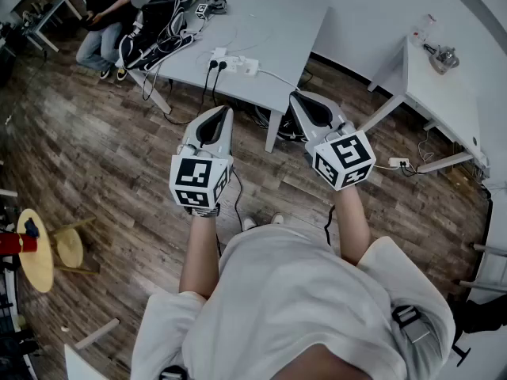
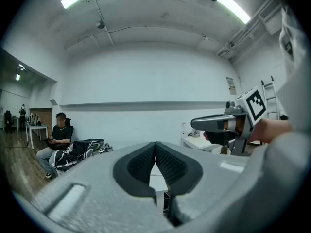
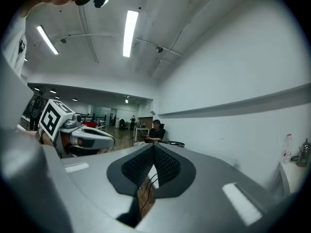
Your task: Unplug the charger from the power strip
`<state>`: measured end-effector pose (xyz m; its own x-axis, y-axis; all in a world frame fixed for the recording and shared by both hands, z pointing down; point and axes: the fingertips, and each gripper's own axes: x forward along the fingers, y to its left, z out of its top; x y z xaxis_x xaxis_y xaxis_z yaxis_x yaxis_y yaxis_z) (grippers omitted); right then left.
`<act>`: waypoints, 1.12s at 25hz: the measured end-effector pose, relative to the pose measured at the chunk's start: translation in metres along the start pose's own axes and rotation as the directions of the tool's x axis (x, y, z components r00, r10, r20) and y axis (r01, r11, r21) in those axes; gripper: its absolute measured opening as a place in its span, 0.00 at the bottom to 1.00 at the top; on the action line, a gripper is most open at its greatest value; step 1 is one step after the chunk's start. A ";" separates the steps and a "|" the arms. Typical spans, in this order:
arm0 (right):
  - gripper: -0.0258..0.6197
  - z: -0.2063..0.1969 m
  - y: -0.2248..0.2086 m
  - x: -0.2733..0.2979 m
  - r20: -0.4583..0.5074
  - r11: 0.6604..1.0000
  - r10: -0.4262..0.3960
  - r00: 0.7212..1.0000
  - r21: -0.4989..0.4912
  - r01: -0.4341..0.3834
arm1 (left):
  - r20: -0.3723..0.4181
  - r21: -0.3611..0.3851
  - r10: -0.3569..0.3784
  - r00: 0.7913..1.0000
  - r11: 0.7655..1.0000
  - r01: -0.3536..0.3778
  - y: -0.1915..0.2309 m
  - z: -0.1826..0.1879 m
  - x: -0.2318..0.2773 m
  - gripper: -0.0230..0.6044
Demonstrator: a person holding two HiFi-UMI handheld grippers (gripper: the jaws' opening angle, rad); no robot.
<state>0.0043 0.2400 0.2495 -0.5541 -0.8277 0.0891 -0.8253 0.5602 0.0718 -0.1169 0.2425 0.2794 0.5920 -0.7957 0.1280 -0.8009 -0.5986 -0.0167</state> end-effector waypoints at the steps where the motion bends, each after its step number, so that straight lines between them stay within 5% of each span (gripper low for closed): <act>1: 0.04 0.000 0.001 0.001 0.004 1.000 -0.002 1.000 0.006 0.002 | -0.001 0.005 -0.004 1.000 1.000 0.004 0.001 -0.001 0.001 0.04; 18: 0.04 0.000 0.011 0.016 0.060 0.998 -0.044 0.997 0.050 0.041 | -0.010 0.018 -0.034 0.999 0.999 0.035 0.028 -0.011 0.000 0.04; 28: 0.04 -0.018 -0.056 0.070 0.077 0.996 -0.035 0.996 0.080 0.029 | -0.041 0.004 0.004 0.999 1.000 -0.004 0.058 -0.020 0.068 0.04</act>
<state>0.0136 0.1511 0.2695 -0.5317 -0.8469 0.0101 -0.8469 0.5317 -0.0053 -0.1250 0.1559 0.3072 0.5846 -0.7936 0.1687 -0.8029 -0.5958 -0.0207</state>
